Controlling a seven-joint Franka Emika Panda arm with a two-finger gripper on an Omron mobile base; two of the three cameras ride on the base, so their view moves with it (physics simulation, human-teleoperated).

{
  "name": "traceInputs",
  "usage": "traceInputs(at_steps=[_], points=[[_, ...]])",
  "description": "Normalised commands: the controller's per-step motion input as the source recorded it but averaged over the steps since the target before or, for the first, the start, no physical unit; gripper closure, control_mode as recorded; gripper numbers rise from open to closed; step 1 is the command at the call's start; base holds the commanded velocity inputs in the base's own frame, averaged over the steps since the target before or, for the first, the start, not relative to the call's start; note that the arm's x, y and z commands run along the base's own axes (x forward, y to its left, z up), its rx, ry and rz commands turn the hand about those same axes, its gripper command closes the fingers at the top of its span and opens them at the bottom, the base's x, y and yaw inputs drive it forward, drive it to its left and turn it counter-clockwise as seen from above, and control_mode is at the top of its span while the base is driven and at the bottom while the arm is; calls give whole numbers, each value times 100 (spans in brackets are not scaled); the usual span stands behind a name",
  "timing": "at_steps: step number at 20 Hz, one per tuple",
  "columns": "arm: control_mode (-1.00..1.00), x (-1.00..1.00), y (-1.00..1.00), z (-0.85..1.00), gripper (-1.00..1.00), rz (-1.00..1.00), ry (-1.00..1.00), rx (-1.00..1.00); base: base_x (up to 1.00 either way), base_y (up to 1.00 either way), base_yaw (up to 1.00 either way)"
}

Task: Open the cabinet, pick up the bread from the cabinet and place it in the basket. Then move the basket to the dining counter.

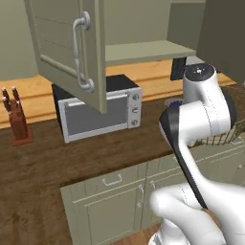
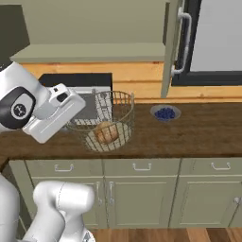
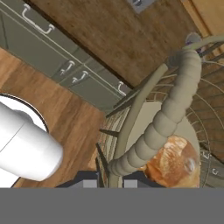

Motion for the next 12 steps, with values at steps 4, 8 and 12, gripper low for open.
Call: traceInputs(at_steps=[4,8,12], points=[[100,0,0,0,100,0,0,0,-26,0,-58],[100,0,0,0,100,0,0,0,-21,0,-57],[100,0,0,0,100,0,0,0,-21,0,-59]])
